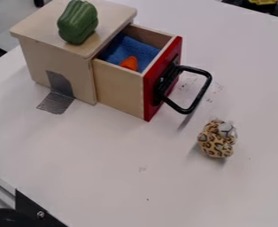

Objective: Close the drawer

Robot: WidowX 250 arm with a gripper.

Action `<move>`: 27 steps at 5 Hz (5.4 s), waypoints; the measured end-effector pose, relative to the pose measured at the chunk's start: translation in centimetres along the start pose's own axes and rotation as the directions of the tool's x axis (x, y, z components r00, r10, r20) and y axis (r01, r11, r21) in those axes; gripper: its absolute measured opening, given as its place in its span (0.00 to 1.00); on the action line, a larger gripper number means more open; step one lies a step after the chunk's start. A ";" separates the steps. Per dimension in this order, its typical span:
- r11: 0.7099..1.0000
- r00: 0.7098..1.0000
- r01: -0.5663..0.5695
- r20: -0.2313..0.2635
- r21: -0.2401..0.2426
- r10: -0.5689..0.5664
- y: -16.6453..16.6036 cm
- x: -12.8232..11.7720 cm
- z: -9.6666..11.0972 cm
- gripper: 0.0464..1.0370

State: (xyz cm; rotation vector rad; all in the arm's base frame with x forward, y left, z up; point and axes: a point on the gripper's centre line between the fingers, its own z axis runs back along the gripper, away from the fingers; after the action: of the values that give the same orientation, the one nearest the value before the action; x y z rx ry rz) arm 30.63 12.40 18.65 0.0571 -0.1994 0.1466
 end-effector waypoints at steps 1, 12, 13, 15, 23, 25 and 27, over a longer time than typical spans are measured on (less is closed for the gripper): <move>1.000 0.999 -0.002 -0.034 -0.008 0.002 -0.1 -0.3 -1.0 0.96; 0.953 0.943 0.288 -0.198 0.095 -0.266 -20.7 -3.2 -17.0 0.34; 0.956 0.948 0.270 -0.202 0.114 -0.244 -20.4 -3.4 -17.0 0.14; 0.980 0.962 0.178 -0.225 0.090 -0.154 -18.5 -3.3 -16.7 0.08; 0.999 0.989 -0.009 -0.148 0.043 0.015 -15.0 -4.1 -14.5 0.08; 0.993 0.989 -0.106 -0.102 0.049 0.110 -11.2 -4.2 -14.4 0.08; 0.990 0.984 -0.138 -0.109 0.037 0.141 -10.8 -4.3 -14.4 0.08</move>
State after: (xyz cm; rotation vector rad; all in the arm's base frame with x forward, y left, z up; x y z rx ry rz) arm 30.90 2.15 3.23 0.0635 -0.0902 0.2921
